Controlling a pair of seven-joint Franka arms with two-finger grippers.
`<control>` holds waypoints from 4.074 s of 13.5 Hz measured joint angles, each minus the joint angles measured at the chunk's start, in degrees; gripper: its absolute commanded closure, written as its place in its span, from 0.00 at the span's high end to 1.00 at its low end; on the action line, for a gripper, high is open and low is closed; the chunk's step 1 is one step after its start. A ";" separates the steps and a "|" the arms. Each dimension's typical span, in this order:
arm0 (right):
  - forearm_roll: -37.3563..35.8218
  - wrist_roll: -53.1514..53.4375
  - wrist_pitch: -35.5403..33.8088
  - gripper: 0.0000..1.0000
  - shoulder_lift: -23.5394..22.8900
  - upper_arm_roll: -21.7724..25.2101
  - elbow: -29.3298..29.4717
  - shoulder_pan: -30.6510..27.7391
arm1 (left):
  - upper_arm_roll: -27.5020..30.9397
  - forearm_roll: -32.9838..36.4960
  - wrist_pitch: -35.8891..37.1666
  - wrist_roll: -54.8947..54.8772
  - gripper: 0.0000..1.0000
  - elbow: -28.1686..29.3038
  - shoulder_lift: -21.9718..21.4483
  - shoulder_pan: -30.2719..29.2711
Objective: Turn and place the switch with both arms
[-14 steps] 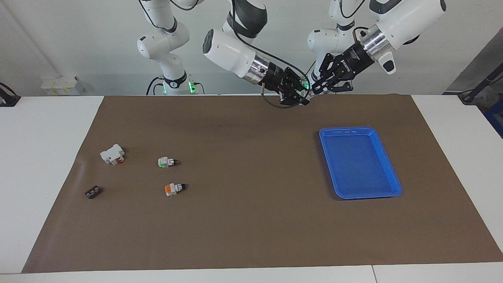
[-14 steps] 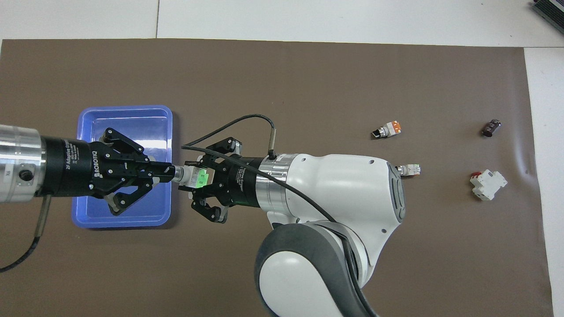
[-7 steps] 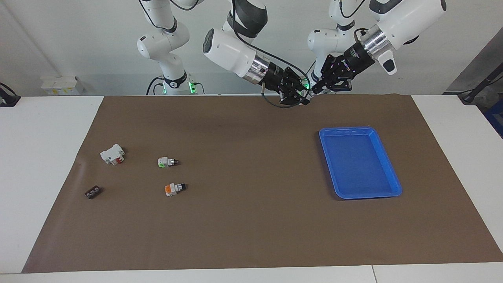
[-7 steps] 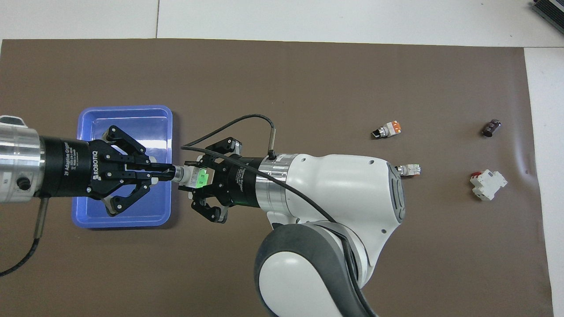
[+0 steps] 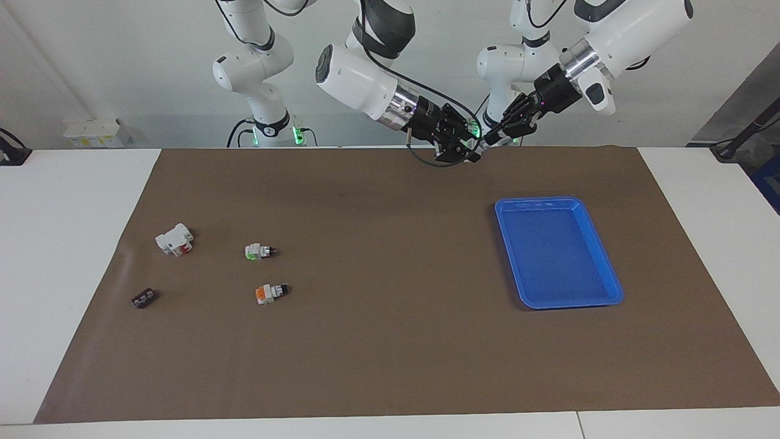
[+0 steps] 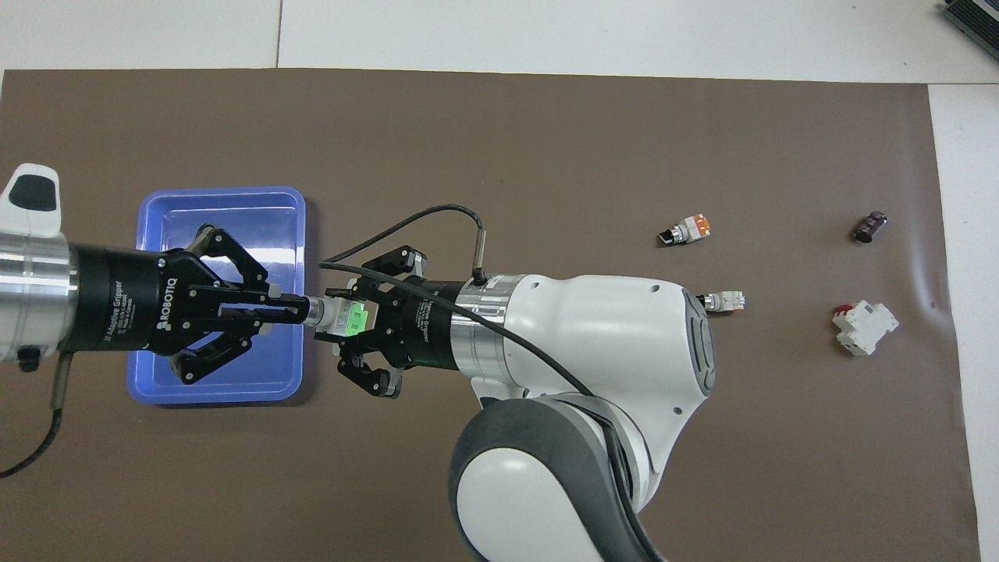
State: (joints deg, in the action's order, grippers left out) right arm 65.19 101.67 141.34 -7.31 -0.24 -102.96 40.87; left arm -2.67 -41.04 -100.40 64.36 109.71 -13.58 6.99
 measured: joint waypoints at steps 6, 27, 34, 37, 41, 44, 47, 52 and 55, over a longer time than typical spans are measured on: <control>0.00 0.00 -0.02 0.00 -0.08 -0.15 -0.07 0.07 | 0.00 0.88 0.27 -26.83 0.00 0.19 -0.18 -0.01; -0.19 0.00 -0.17 0.34 -0.89 -0.60 -0.52 0.69 | -0.48 5.59 1.38 -65.47 0.00 0.79 -0.59 0.27; -4.47 -0.09 0.29 0.98 1.05 0.12 0.04 -0.10 | 0.34 9.03 4.10 -72.37 0.00 1.89 -0.61 -0.97; -6.59 -3.31 -0.22 0.99 2.72 0.18 -0.72 -0.17 | 0.35 14.34 3.97 -75.90 0.00 2.12 -0.61 -1.43; -15.52 -11.92 -3.33 0.99 5.41 0.36 -1.49 -2.87 | 0.42 22.47 1.84 -84.23 0.00 3.80 -0.58 -1.57; -29.15 -15.05 -6.96 0.99 7.88 0.51 -1.53 -4.92 | 0.44 28.88 -4.14 -90.96 0.00 9.75 -0.37 -1.85; -38.31 -21.77 -12.65 0.99 10.04 0.58 -1.54 -8.24 | 0.55 33.07 -11.97 -95.65 0.00 15.78 1.64 -3.21; -40.34 -48.61 -27.22 0.99 13.36 0.96 -1.47 -20.66 | 0.41 35.86 -19.92 -98.24 0.19 17.72 9.81 -3.50; -45.10 -66.29 -34.50 0.99 15.38 1.56 -1.47 -27.71 | 0.32 35.93 -20.91 -99.15 0.88 19.05 10.51 -3.50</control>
State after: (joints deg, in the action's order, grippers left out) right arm 20.09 35.38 106.84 8.08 1.33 -104.43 13.16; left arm -2.34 -5.11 -121.31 -34.79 128.75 -3.07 3.49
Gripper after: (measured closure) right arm 0.009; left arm 0.815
